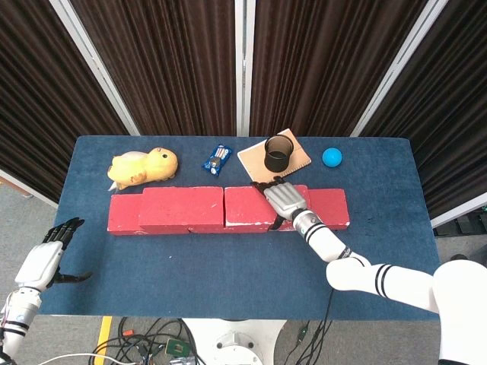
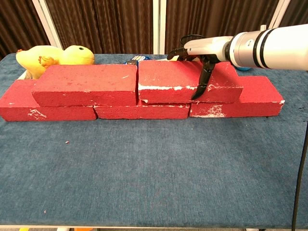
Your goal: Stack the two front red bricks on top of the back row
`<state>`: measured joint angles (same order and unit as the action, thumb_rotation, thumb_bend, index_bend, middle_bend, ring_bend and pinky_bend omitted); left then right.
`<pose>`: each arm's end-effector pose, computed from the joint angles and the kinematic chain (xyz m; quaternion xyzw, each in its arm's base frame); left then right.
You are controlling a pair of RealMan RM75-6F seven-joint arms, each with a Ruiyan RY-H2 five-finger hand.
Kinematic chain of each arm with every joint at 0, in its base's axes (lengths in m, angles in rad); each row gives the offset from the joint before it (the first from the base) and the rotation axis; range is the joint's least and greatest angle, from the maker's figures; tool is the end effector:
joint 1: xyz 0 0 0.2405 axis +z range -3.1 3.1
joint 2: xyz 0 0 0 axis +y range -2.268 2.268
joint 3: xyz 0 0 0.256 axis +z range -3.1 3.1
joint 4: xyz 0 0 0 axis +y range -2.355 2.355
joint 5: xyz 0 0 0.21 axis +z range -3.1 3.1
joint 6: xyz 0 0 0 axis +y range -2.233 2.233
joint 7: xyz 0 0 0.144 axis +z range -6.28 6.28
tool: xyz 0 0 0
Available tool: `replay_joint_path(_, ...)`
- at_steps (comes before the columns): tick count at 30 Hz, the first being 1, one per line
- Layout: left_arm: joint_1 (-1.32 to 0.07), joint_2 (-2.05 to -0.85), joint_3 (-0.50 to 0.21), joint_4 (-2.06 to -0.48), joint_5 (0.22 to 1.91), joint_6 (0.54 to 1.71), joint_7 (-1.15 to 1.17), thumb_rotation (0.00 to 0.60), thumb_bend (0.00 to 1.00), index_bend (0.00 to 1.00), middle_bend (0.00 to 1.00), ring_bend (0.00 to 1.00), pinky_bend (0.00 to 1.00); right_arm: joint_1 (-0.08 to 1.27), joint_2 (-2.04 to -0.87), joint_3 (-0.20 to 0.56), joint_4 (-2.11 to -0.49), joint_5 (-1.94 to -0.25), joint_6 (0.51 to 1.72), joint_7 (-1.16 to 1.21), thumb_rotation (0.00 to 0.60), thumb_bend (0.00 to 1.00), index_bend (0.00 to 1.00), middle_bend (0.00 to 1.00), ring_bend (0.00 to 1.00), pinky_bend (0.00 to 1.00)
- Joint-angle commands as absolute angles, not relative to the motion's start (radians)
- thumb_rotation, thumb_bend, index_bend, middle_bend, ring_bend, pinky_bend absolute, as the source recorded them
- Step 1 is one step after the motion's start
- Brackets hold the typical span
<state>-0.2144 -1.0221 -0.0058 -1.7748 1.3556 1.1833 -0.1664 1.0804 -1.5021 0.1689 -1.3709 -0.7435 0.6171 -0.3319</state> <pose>-0.2985 0.1999 0.1354 -0.5856 -0.5471 -0.3550 0.4814 -0.0938 -0.4039 -0.0275 0.7889 -0.4199 0.2828 0.3483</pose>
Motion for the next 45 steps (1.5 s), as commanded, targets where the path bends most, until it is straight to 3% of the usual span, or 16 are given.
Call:
replay_joint_path(1,-0.213,-1.027,-0.005,-1.769,1.358,1.185,-0.169,0.600,0.09,0.00,0.00,0.00,0.00,1.082,-1.508,0.167,-1.362,-0.747,0.619,-0.322,0.600,0.05,0.00,0.21,0.16,0.00)
replay_joint_path(45,-0.209,-1.030,-0.003,-1.745,1.357,1.168,-0.206,0.600,0.09,0.00,0.00,0.00,0.00,1.122,-1.546,0.138,-1.315,-0.708,0.625,-0.303,0.600,0.05,0.00,0.21,0.15,0.00)
